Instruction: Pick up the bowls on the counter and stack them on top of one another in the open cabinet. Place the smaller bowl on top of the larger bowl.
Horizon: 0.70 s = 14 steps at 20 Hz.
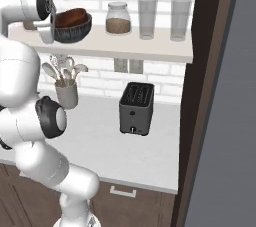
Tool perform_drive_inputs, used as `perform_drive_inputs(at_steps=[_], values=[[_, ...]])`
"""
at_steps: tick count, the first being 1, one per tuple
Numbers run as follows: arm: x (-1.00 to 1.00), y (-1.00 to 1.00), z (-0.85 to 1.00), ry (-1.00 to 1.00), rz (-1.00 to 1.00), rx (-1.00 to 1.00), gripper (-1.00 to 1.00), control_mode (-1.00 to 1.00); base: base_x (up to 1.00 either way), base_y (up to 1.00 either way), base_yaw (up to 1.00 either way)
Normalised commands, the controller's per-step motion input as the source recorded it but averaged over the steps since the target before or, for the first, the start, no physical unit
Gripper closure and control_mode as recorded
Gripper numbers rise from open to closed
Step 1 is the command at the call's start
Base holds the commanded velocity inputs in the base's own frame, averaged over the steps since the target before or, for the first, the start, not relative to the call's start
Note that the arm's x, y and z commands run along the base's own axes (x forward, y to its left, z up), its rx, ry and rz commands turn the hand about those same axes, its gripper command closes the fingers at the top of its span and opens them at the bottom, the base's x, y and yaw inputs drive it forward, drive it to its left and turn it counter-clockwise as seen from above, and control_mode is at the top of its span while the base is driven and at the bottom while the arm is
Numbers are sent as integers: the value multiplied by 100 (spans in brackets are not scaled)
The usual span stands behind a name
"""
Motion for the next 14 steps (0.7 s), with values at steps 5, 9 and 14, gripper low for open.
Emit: perform_drive_inputs(at_steps=[5, 9, 14], values=[[92, 10, 0, 4, 0, 0, 100, -100, 0, 0, 0], [31, 3, 0, 0, -1, -1, -100, -100, 0, 0, 0], [-38, -4, -14, -5, 0, 0, -100, -100, 0, 0, 0]])
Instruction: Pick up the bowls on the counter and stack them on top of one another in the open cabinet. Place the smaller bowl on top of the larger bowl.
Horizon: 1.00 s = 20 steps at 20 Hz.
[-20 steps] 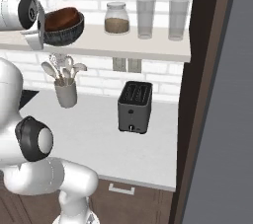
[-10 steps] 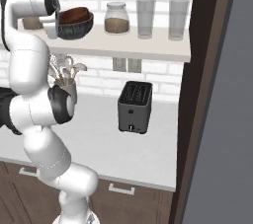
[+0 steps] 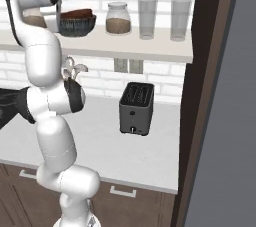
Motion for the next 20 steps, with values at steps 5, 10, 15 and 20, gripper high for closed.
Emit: perform_drive_inputs(at_steps=[5, 10, 15, 20], values=[[-100, -46, -83, -25, 0, 1, -100, -100, 0, 0, 0], [-100, -62, -100, -29, 0, 1, -100, -100, 0, 0, 0], [-51, -34, -93, -25, 0, 0, -100, -100, 0, 0, 0], [47, 0, -30, -25, -4, 0, -100, -100, 0, 0, 0]])
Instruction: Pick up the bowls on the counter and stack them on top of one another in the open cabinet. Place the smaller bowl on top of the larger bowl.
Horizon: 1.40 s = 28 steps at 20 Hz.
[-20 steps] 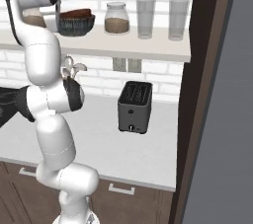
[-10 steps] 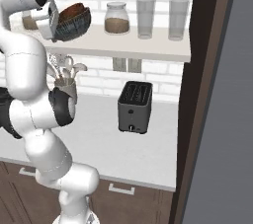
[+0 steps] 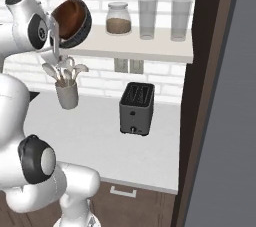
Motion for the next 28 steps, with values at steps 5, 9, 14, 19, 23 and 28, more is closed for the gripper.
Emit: perform_drive_inputs(at_steps=[5, 9, 14, 19, 23, 28], values=[[27, 0, 33, -22, -4, 1, -100, -100, 0, 0, 0], [-18, 13, 85, -54, 0, 0, -100, -100, 0, 0, 0], [-75, 2, 64, -57, -1, 0, -100, -100, 0, 0, 0], [-100, -94, -100, -22, -1, -4, -100, -100, 0, 0, 0], [-100, -100, -100, -2, 0, -12, -100, -100, 0, 0, 0], [-100, -100, -100, 4, 0, -3, -100, -100, 0, 0, 0]])
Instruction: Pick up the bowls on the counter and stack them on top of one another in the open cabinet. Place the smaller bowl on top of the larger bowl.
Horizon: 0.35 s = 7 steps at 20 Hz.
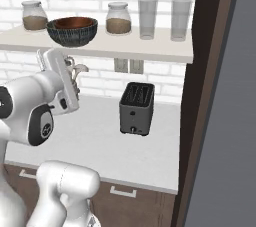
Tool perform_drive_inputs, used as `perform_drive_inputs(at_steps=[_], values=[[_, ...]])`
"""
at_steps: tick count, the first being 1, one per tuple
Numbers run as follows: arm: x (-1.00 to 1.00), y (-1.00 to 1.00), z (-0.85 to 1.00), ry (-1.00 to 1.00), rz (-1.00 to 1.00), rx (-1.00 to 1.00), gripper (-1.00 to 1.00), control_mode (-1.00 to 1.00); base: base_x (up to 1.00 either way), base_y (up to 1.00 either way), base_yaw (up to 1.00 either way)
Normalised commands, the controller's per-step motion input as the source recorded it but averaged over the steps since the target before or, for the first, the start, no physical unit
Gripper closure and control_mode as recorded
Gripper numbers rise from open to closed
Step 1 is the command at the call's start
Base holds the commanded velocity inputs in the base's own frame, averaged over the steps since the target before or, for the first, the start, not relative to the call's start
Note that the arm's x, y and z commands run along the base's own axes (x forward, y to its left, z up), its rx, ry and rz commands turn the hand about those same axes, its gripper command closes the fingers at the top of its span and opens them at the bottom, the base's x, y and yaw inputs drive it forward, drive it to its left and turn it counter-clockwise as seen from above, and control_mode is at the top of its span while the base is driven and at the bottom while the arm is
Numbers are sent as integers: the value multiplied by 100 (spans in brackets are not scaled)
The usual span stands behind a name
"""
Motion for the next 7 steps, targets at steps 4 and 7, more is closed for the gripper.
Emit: perform_drive_inputs(at_steps=[4, 7], values=[[-100, -100, -75, 0, -5, 8, -100, -100, 0, 0, 0], [-45, -57, -1, -1, -20, 15, -100, -100, 0, 0, 0]])
